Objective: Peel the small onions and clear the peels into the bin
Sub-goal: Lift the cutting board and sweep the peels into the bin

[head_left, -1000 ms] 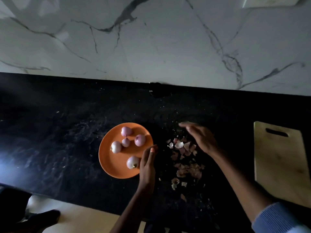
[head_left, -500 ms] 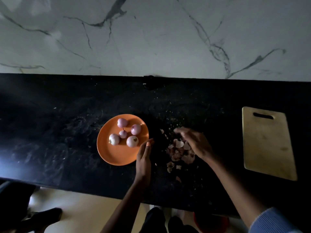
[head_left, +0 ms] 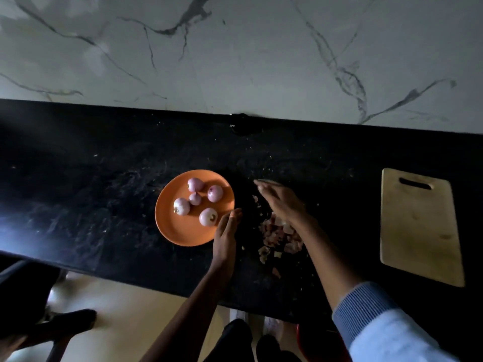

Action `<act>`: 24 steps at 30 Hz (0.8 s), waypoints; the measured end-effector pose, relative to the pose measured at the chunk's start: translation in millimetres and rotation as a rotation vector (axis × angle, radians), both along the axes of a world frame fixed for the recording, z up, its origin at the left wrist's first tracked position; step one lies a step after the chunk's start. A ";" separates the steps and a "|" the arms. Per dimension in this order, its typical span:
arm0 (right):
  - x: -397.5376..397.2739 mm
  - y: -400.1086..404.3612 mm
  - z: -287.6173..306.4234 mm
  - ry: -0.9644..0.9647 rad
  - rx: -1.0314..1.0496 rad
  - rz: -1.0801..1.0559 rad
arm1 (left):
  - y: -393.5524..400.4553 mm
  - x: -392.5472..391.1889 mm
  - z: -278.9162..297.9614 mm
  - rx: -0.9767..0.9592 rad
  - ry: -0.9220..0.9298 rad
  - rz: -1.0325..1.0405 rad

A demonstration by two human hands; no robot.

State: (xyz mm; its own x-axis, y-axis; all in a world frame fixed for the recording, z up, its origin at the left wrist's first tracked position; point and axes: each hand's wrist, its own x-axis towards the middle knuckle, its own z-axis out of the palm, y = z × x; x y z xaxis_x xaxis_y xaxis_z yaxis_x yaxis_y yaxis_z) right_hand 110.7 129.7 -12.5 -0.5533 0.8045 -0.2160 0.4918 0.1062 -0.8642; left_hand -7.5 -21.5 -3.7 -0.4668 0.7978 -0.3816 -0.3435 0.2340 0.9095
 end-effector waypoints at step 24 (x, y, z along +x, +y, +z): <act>62.7 -92.6 -17.5 0.116 0.119 -0.155 | -17.7 -10.9 -0.1 -0.015 -0.084 0.027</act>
State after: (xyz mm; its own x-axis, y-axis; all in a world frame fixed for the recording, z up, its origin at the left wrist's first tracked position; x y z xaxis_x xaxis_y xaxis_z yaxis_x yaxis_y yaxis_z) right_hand 173.4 37.1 -29.9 -0.4368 0.8978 -0.0566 0.4080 0.1416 -0.9019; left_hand -18.4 -39.3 -3.8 -0.4540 0.7793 -0.4319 -0.4246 0.2370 0.8738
